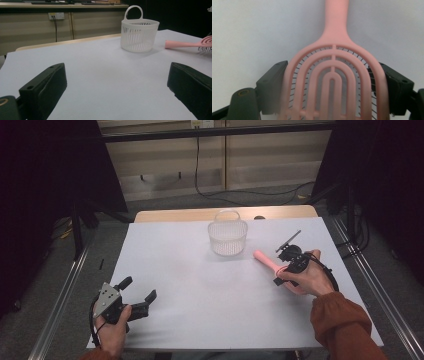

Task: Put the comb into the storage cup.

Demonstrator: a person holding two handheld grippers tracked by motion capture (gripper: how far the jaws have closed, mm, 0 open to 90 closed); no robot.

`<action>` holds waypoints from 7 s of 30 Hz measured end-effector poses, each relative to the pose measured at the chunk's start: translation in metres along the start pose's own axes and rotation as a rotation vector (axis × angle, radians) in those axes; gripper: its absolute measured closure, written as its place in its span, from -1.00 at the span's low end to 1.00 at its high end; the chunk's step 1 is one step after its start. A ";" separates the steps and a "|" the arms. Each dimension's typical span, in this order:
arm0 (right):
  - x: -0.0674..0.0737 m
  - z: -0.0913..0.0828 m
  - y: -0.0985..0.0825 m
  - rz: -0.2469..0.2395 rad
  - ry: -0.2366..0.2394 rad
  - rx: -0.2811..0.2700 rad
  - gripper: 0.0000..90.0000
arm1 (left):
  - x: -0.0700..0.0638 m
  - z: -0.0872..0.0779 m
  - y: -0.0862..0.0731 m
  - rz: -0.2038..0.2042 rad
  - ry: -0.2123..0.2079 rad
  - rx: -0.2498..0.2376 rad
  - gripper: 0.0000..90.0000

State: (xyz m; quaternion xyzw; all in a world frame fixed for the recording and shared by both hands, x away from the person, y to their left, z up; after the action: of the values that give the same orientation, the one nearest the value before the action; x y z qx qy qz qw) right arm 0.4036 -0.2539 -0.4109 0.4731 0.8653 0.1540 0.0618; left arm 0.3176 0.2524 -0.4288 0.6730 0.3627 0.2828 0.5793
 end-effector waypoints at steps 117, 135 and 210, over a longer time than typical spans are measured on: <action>0.078 -0.032 0.034 -0.182 0.201 -0.197 -0.54 | -0.149 0.172 0.033 0.846 -0.356 -0.043 -0.46; 0.090 -0.031 0.040 -0.211 0.239 -0.189 -0.54 | -0.159 0.170 0.022 1.079 -0.374 -0.067 0.00; 0.078 -0.049 0.040 -0.211 0.273 -0.316 -0.83 | -0.153 0.178 0.014 0.915 -0.475 0.044 0.77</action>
State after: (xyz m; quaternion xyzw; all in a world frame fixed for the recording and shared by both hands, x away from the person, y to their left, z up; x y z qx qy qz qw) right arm 0.3808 -0.1786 -0.3484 0.3391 0.8754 0.3428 0.0334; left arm 0.3742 0.0248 -0.4389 0.8205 -0.1044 0.3389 0.4484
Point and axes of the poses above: each handheld gripper's, and its own axes: z roughly forward along the jaws, y roughly out of its top, x roughly to its left, the point moved 1 cm from there along z, roughly forward along the jaws, and after that the axes turned 3 degrees about -x, right-handed, at the moved point
